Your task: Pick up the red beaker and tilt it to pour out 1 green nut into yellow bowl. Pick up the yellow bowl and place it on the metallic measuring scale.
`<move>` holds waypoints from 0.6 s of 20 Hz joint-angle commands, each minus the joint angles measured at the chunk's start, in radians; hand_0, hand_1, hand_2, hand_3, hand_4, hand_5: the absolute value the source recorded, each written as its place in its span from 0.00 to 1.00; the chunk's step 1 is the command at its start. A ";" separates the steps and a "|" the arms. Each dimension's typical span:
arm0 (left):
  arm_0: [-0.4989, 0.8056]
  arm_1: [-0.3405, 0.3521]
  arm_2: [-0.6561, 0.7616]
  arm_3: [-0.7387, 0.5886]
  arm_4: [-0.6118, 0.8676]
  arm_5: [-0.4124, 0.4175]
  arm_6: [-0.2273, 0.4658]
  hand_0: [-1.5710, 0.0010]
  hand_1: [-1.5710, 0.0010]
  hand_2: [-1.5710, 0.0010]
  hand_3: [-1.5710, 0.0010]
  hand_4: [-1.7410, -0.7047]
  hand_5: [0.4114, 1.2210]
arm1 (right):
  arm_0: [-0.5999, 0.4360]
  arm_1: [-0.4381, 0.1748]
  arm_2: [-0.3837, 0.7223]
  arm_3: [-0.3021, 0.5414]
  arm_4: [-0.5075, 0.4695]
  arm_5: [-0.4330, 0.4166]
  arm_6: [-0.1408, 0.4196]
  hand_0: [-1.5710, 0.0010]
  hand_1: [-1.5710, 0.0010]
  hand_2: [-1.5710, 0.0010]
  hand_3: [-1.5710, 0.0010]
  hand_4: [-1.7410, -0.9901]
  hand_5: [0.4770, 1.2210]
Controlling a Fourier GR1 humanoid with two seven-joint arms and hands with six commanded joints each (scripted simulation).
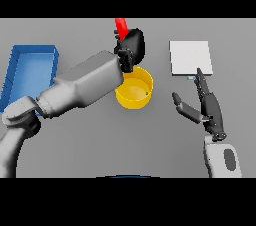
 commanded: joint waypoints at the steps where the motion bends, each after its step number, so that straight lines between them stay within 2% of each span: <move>1: -0.018 0.005 0.011 0.011 0.001 0.007 0.000 0.00 0.00 0.00 0.00 0.00 1.00 | 0.004 0.003 -0.001 0.006 -0.008 0.006 -0.017 1.00 1.00 1.00 1.00 0.68 0.15; 3: -0.060 0.026 0.042 0.011 0.012 0.016 -0.006 0.00 0.00 0.00 0.00 0.00 0.92 | 0.015 0.005 0.001 -0.007 -0.006 0.003 -0.032 1.00 1.00 1.00 1.00 0.69 0.15; 4: -0.080 0.025 0.051 0.035 0.007 0.041 0.006 0.00 0.00 0.00 0.00 0.00 0.94 | 0.004 -0.002 -0.010 -0.009 -0.021 0.009 -0.027 1.00 1.00 1.00 1.00 0.70 0.16; 5: -0.112 0.047 0.078 0.035 0.016 0.055 -0.004 0.00 0.12 0.12 0.00 0.05 0.95 | -0.003 0.001 -0.002 -0.002 -0.009 0.004 -0.025 1.00 1.00 1.00 1.00 0.70 0.17; 6: -0.130 0.054 0.098 0.048 0.019 0.088 -0.003 0.00 0.19 0.20 0.00 0.09 0.96 | -0.004 0.003 -0.003 -0.007 -0.020 0.012 -0.025 1.00 1.00 1.00 1.00 0.69 0.18; 7: -0.175 0.071 0.127 0.072 0.022 0.103 0.002 0.00 0.15 0.16 0.13 0.07 0.97 | -0.005 0.005 -0.003 -0.007 -0.025 0.015 -0.024 1.00 1.00 1.00 1.00 0.69 0.19; 8: -0.211 0.081 0.151 0.090 0.028 0.115 0.003 0.00 0.12 0.13 0.23 0.06 0.97 | -0.008 0.016 0.006 -0.008 -0.023 0.014 -0.026 1.00 1.00 1.00 1.00 0.68 0.19; 9: -0.246 0.103 0.180 0.112 0.040 0.140 -0.018 0.00 0.10 0.10 0.18 0.11 0.98 | -0.004 0.019 0.017 -0.015 -0.010 0.011 -0.028 1.00 1.00 1.00 1.00 0.67 0.20; 12: -0.360 0.137 0.313 0.229 0.090 0.135 0.043 0.00 0.05 0.05 0.09 0.18 0.99 | -0.006 0.009 0.008 -0.007 -0.023 0.021 -0.022 1.00 1.00 1.00 1.00 0.63 0.22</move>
